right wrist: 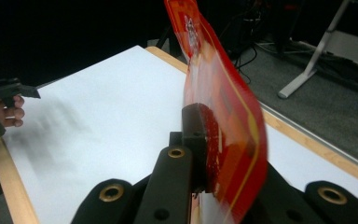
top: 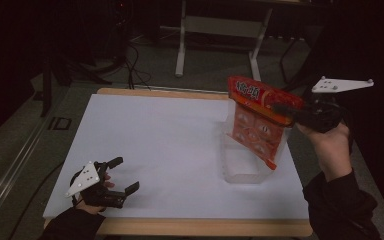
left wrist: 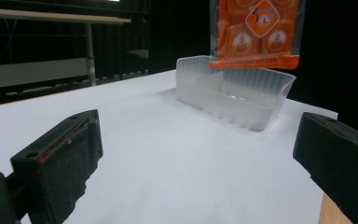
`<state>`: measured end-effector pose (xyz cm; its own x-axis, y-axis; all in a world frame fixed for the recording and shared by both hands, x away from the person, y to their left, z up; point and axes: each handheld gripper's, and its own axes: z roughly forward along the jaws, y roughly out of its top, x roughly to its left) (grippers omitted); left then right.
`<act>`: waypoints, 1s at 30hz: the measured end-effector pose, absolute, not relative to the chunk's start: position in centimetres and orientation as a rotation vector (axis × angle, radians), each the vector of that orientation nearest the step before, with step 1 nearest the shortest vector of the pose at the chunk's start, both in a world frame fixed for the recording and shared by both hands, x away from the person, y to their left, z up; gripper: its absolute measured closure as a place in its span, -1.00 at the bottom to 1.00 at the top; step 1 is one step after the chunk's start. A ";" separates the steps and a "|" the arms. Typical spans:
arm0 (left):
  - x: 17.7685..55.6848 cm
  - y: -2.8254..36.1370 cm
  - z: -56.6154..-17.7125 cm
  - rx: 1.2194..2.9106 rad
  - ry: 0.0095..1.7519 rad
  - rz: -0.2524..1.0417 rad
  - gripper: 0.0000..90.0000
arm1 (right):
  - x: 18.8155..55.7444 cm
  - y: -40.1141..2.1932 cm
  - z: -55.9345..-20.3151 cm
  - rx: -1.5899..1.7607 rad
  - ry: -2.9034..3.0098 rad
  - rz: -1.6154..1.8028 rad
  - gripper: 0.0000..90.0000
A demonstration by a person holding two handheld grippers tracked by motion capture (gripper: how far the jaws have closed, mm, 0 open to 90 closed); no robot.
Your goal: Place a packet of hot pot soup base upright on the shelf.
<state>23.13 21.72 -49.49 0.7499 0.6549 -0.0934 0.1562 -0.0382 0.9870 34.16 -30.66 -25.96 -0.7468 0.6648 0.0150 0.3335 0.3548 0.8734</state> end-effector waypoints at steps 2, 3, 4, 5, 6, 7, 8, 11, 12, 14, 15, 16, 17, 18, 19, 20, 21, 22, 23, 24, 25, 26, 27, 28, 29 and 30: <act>23.2 21.8 -49.5 1.579 0.674 0.454 -0.96 | 34.5 -30.8 -26.5 0.893 2.279 1.354 1.00; 23.2 21.8 -49.5 1.579 0.674 0.454 -0.96 | 34.5 -30.8 -26.5 0.893 2.279 1.354 1.00; 23.2 21.8 -49.6 1.579 0.676 0.454 -0.96 | 34.7 -30.9 -26.8 0.898 2.276 1.353 1.00; 23.2 21.8 -49.7 1.580 0.675 0.454 -0.96 | 35.0 -30.9 -27.3 0.908 2.269 1.355 1.00; 23.2 21.8 -49.7 1.579 0.677 0.451 -0.96 | 35.2 -30.9 -27.4 0.911 2.272 1.355 1.00; 23.2 21.8 -49.8 1.580 0.679 0.449 -0.96 | 35.3 -30.9 -27.6 0.918 2.272 1.360 1.00; 23.3 21.8 -49.9 1.582 0.680 0.448 -0.96 | 35.4 -30.9 -27.9 0.921 2.270 1.365 1.00; 23.3 21.7 -49.9 1.581 0.676 0.442 -0.96 | 35.9 -30.8 -28.6 0.934 2.278 1.363 1.00; 23.3 21.7 -49.9 1.580 0.674 0.444 -0.96 | 36.0 -30.7 -28.8 0.941 2.281 1.355 1.00; 23.2 21.7 -49.9 1.579 0.673 0.443 -0.96 | 36.0 -30.7 -29.1 0.948 2.278 1.348 1.00; 23.3 21.7 -49.9 1.577 0.672 0.438 -0.96 | 36.1 -30.7 -29.3 0.949 2.279 1.346 1.00; 23.3 21.7 -49.9 1.574 0.673 0.438 -0.96 | 36.2 -30.8 -29.9 0.959 2.276 1.360 1.00; 23.3 21.7 -49.9 1.571 0.672 0.437 -0.96 | 36.3 -30.8 -30.1 0.965 2.273 1.369 1.00; 23.3 21.7 -49.9 1.574 0.671 0.440 -0.96 | 36.3 -30.9 -30.4 0.969 2.269 1.377 1.00; 23.3 21.7 -49.9 1.573 0.669 0.440 -0.96 | 36.3 -30.9 -30.7 0.972 2.266 1.381 1.00; 23.3 21.7 -49.9 1.567 0.667 0.437 -0.96 | 36.3 -30.9 -30.9 0.980 2.262 1.387 1.00; 23.3 21.7 -50.0 1.566 0.667 0.435 -0.96 | 36.4 -31.0 -31.3 0.982 2.262 1.397 1.00; 23.3 21.7 -50.0 1.571 0.666 0.435 -0.96 | 36.4 -31.0 -31.6 0.989 2.262 1.404 1.00; 23.3 21.7 -50.0 1.570 0.666 0.434 -0.96 | 36.4 -31.1 -32.0 0.998 2.262 1.411 1.00; 23.3 21.7 -50.0 1.573 0.667 0.434 -0.96 | 36.4 -31.1 -32.5 1.011 2.261 1.419 1.00; 23.3 21.6 -50.1 1.573 0.668 0.433 -0.96 | 36.4 -31.2 -32.9 1.016 2.262 1.419 1.00; 23.3 21.7 -50.1 1.574 0.667 0.432 -0.96 | 36.4 -31.3 -33.3 1.023 2.264 1.418 1.00; 23.3 21.7 -50.1 1.573 0.667 0.431 -0.96 | 36.4 -31.4 -33.7 1.029 2.266 1.428 1.00; 23.3 21.6 -50.1 1.574 0.667 0.431 -0.96 | 36.4 -31.5 -34.0 1.037 2.264 1.444 1.00; 23.3 21.6 -50.1 1.572 0.668 0.428 -0.96 | 36.4 -31.6 -34.4 1.045 2.264 1.440 1.00; 23.4 21.6 -50.1 1.573 0.668 0.427 -0.96 | 36.4 -31.7 -34.7 1.052 2.266 1.443 1.00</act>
